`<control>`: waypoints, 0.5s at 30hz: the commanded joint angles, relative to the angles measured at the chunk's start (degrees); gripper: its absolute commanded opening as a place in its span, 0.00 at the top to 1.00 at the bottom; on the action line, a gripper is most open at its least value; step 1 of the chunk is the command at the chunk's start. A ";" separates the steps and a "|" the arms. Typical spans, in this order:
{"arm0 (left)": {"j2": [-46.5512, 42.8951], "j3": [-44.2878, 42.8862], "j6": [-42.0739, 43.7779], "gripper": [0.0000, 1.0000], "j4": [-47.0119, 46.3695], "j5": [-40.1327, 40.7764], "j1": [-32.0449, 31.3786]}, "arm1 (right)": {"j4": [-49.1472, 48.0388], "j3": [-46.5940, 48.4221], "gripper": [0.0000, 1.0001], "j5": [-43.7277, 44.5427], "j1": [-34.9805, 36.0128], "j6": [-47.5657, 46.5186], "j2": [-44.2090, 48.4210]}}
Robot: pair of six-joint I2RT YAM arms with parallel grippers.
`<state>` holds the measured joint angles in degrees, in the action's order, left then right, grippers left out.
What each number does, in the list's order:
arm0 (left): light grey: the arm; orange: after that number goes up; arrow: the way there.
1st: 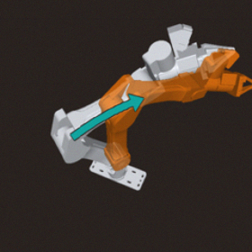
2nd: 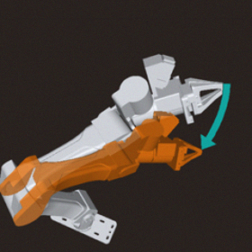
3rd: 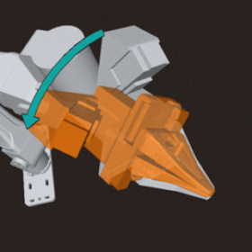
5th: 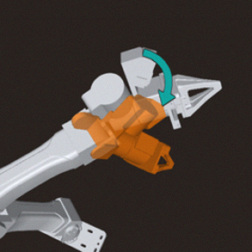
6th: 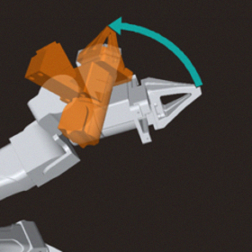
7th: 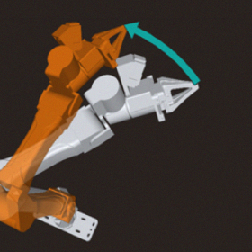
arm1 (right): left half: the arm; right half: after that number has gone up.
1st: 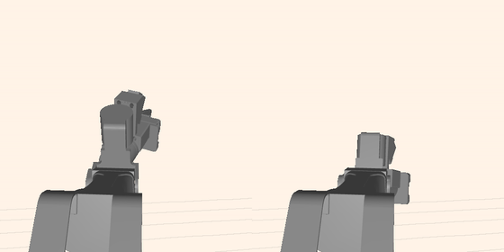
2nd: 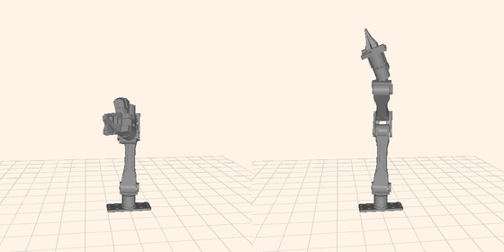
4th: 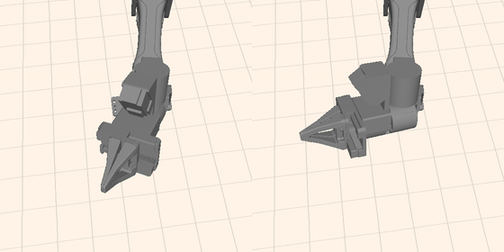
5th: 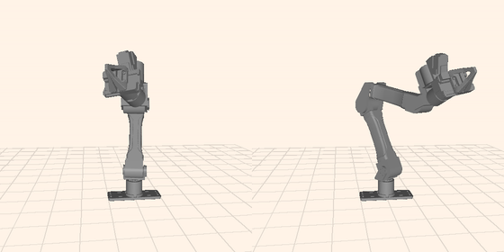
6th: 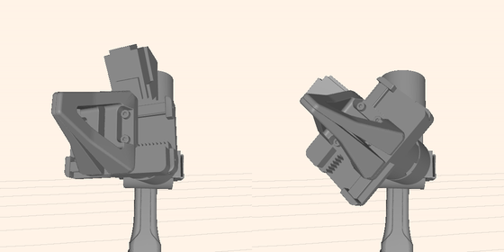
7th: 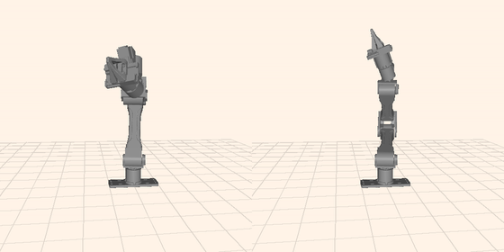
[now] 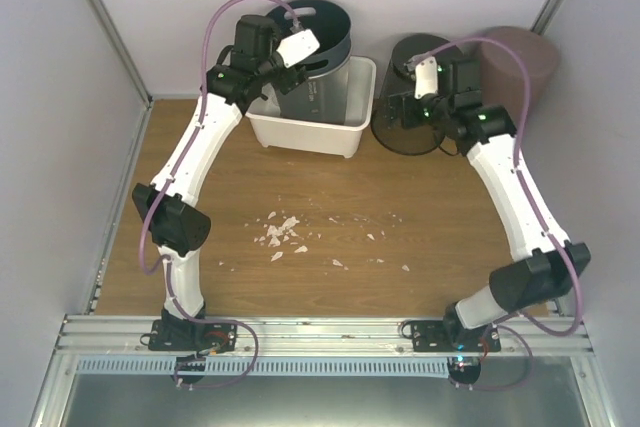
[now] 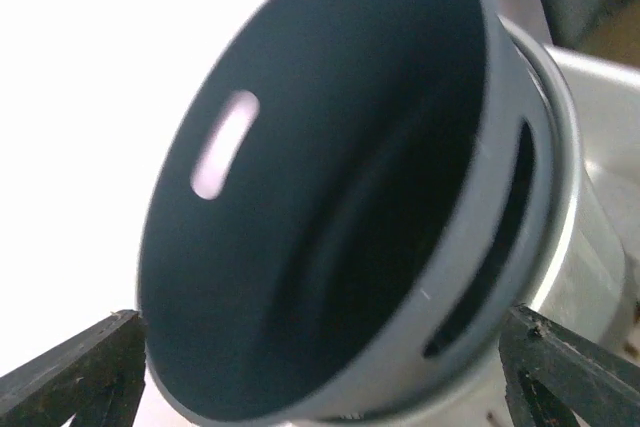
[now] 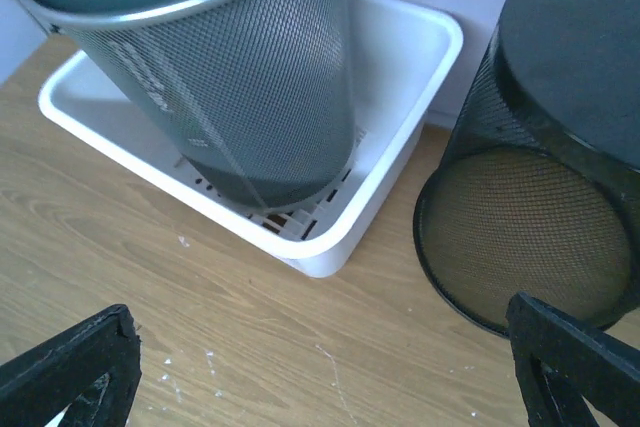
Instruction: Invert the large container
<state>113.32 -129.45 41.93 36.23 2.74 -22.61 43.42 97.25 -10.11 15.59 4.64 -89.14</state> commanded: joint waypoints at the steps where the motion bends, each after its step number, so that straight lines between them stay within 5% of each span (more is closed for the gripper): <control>1: 1.62 -1.16 8.58 0.07 8.91 0.48 -0.19 | 3.34 -0.73 0.01 1.14 0.20 2.24 4.12; 15: -0.28 3.24 3.99 0.15 -1.09 -0.24 -1.79 | 1.11 -13.89 0.00 2.41 0.16 4.18 15.63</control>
<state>116.29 -129.29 48.05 41.41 3.25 -23.14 45.39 86.02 -8.78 15.59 7.81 -75.31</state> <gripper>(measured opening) 0.856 0.995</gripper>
